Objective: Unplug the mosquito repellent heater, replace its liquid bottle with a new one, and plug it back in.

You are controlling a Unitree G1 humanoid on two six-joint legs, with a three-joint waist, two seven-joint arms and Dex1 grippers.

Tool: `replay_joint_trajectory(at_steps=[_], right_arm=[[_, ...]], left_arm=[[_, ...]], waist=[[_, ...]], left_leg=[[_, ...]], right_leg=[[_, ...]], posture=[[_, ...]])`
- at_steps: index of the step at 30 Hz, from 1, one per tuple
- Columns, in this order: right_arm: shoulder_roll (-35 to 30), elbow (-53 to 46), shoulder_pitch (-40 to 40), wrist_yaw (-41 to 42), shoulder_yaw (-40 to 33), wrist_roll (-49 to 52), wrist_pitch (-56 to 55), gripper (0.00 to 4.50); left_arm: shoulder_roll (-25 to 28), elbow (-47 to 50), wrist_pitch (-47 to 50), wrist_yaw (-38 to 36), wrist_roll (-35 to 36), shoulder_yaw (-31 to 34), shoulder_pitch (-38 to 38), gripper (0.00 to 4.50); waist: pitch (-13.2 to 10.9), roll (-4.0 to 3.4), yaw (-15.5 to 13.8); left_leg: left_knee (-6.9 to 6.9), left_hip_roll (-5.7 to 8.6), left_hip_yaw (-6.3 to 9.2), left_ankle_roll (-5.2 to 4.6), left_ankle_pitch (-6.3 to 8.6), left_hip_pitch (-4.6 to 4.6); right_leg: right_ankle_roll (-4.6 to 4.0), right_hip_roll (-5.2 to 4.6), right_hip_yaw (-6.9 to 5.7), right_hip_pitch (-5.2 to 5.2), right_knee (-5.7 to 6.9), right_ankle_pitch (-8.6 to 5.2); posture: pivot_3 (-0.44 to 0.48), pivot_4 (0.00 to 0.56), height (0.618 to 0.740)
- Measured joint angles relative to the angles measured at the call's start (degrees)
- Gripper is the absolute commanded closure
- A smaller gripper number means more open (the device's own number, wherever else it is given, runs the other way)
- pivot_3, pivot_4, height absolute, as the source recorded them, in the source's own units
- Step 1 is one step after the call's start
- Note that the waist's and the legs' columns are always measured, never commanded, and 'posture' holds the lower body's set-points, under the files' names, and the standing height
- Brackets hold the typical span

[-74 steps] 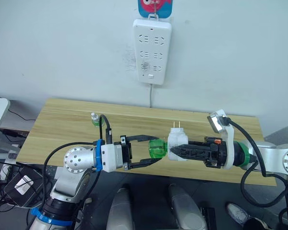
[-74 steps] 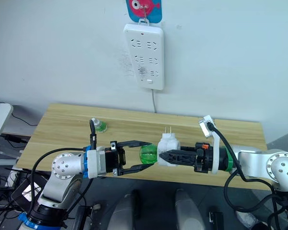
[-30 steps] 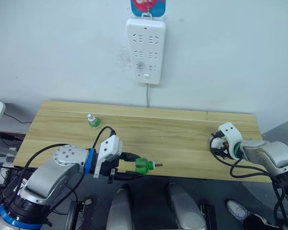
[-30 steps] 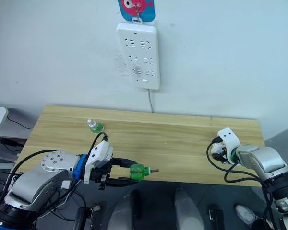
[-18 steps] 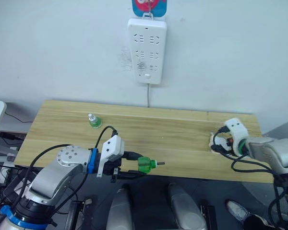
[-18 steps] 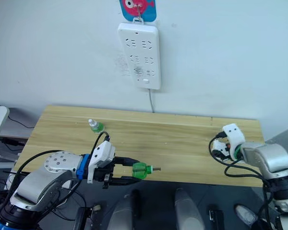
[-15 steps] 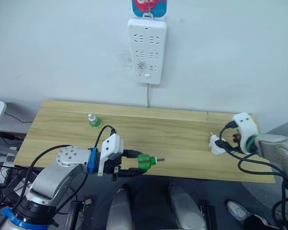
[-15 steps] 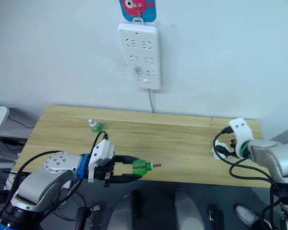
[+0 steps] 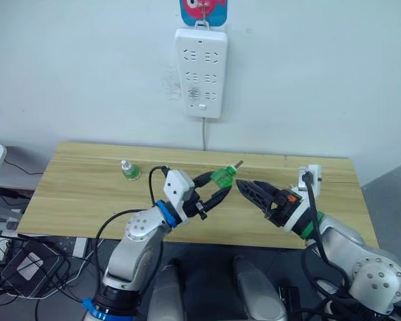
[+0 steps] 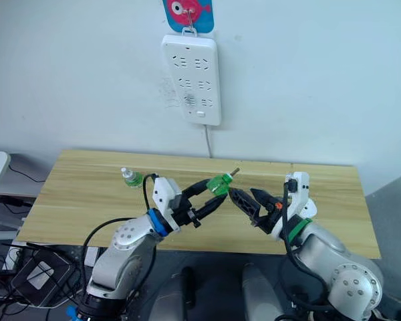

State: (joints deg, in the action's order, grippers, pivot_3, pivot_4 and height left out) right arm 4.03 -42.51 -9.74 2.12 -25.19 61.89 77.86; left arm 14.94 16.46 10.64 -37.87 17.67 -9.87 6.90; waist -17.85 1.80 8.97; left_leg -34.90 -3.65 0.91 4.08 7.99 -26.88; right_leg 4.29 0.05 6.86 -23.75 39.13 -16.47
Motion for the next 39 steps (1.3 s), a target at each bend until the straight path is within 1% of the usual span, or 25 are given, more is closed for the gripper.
replay_joint_trajectory(at_steps=[5, 9, 10, 12, 17, 18, 21, 24, 26, 29, 31, 34, 36, 38, 39], right_arm=[[0.0, 3.5, -0.8, -5.8, 3.2, 4.1, -4.2, 0.0], [-0.3, 6.8, -2.0, -7.2, 7.3, 4.9, -8.0, 0.0], [-0.4, 7.6, -2.4, -7.3, 8.0, 5.2, -8.9, 0.17], [-0.5, 8.7, -2.8, -7.3, 9.3, 5.9, -10.6, 0.61], [-2.7, 10.1, -2.9, -7.4, 11.3, 8.2, -14.2, 2.47], [-3.3, 10.2, -2.8, -7.4, 11.3, 8.9, -14.9, 2.68], [-4.8, 10.3, -2.2, -7.4, 12.5, 10.4, -16.5, 3.65], [-6.5, 10.7, -2.0, -7.5, 13.4, 11.7, -17.6, 3.65], [-7.8, 11.2, -1.9, -7.5, 14.0, 13.0, -18.4, 3.65], [-9.3, 11.3, -1.3, -7.3, 17.1, 15.3, -18.5, 3.65], [-10.8, 11.3, -1.5, -6.3, 18.7, 15.0, -19.0, 3.65], [-15.3, 12.3, -2.5, -2.9, 19.7, 9.2, -21.9, 3.65], [-18.3, 14.3, -3.6, 0.8, 21.9, 2.4, -25.4, 3.65], [-22.0, 18.3, -5.1, 5.0, 26.1, -8.6, -32.2, 3.65], [-23.7, 21.5, -6.3, 7.0, 29.2, -15.6, -37.4, 3.65]], left_arm=[[-0.6, 0.3, -0.7, 0.2, -0.3, -1.1, 0.3, 2.24], [-0.6, 1.7, -0.9, 0.0, -0.3, -1.4, 0.6, 2.24], [-0.6, 2.0, -0.8, 0.0, -0.3, -1.7, 0.5, 2.24], [-0.6, 2.2, -0.8, -0.1, -0.3, -2.3, 0.4, 2.24], [-0.5, 3.1, -0.8, 0.0, -0.3, -2.3, 0.0, 2.24], [-0.2, 3.2, -0.9, -0.1, -0.2, -2.2, -0.2, 2.24], [0.1, 3.3, -1.0, -0.3, -0.2, -2.2, -0.6, 2.24], [0.2, 3.4, -1.2, -0.3, -0.4, -2.2, -0.7, 2.24], [0.3, 3.4, -1.3, -0.3, -0.4, -2.2, -0.8, 1.5], [0.8, 3.4, -1.1, -0.5, -0.4, -2.6, -0.9, 0.62], [2.3, 4.1, -0.3, -0.7, -0.4, -2.8, -1.8, 0.01], [6.9, 5.3, 0.5, -1.9, -0.3, -1.2, -4.9, 0.0], [9.3, 6.5, 0.5, -2.9, -0.1, 0.4, -7.2, 0.0], [12.0, 8.3, 0.5, -3.3, 0.0, 2.3, -10.4, 0.0], [13.3, 9.3, 0.5, -3.4, 0.1, 3.4, -12.2, 0.0]], waist=[[0.1, 0.01, 0.7], [0.1, 0.01, 0.9], [0.1, 0.01, 0.9], [0.1, 0.01, 1.0], [0.1, 0.01, 1.0], [0.1, 0.01, 1.0], [0.1, 0.01, 1.0], [0.1, 0.01, 1.0], [0.1, 0.01, 0.9], [0.1, 0.01, 0.9], [0.1, 0.01, 0.9], [0.1, 0.01, 0.8], [0.1, 0.01, 0.8], [0.1, 0.01, 0.8], [0.1, 0.03, 0.8]], left_leg=[[0.01, -0.02, 0.01, -0.04, -0.03, 0.01], [0.05, -0.02, 0.03, -0.04, -0.02, 0.01], [0.05, -0.02, 0.04, -0.04, -0.02, 0.0], [0.06, -0.02, 0.04, -0.04, -0.02, -0.01], [0.05, -0.01, 0.04, -0.04, -0.02, -0.01], [0.05, -0.02, 0.03, -0.04, -0.02, -0.01], [0.05, -0.02, 0.04, -0.04, -0.02, 0.0], [0.05, -0.02, 0.03, -0.04, -0.02, 0.0], [0.05, -0.02, 0.03, -0.04, -0.02, 0.0], [0.06, -0.03, 0.04, -0.04, -0.02, 0.0], [0.06, -0.04, 0.04, -0.04, -0.02, 0.0], [0.06, -0.03, 0.01, -0.04, -0.02, 0.0], [0.06, -0.04, -0.01, -0.04, -0.02, 0.01], [0.06, -0.03, -0.08, -0.04, -0.02, 0.03], [0.07, -0.04, -0.11, -0.04, -0.02, 0.05]], right_leg=[[0.04, 0.02, -0.01, -0.01, 0.0, -0.01], [0.03, 0.03, -0.03, -0.02, 0.0, -0.01], [0.04, 0.03, -0.03, -0.02, 0.0, -0.01], [0.04, 0.03, -0.04, -0.02, 0.0, -0.01], [0.06, 0.02, -0.03, -0.01, -0.02, -0.02], [0.06, 0.03, -0.03, -0.01, -0.02, -0.03], [0.08, 0.03, -0.03, -0.01, -0.01, -0.04], [0.09, 0.03, -0.02, -0.01, -0.02, -0.04], [0.08, 0.03, -0.02, -0.01, -0.02, -0.04], [0.08, 0.04, -0.03, -0.03, -0.01, -0.04], [0.08, 0.05, -0.01, -0.03, -0.02, -0.04], [0.09, 0.02, 0.0, -0.05, -0.03, -0.05], [0.08, 0.02, 0.02, -0.06, -0.04, -0.06], [0.08, 0.0, 0.06, -0.09, -0.06, -0.06], [0.08, -0.01, 0.06, -0.11, -0.07, -0.07]], posture=[[-0.253, 0.292, 0.724], [-0.252, 0.29, 0.724], [-0.252, 0.29, 0.724], [-0.248, 0.29, 0.724], [-0.246, 0.29, 0.724], [-0.244, 0.291, 0.724], [-0.243, 0.291, 0.724], [-0.243, 0.291, 0.724], [-0.236, 0.288, 0.724], [-0.234, 0.29, 0.724], [-0.232, 0.29, 0.724], [-0.228, 0.294, 0.724], [-0.225, 0.292, 0.724], [-0.213, 0.291, 0.724], [-0.197, 0.293, 0.724]])
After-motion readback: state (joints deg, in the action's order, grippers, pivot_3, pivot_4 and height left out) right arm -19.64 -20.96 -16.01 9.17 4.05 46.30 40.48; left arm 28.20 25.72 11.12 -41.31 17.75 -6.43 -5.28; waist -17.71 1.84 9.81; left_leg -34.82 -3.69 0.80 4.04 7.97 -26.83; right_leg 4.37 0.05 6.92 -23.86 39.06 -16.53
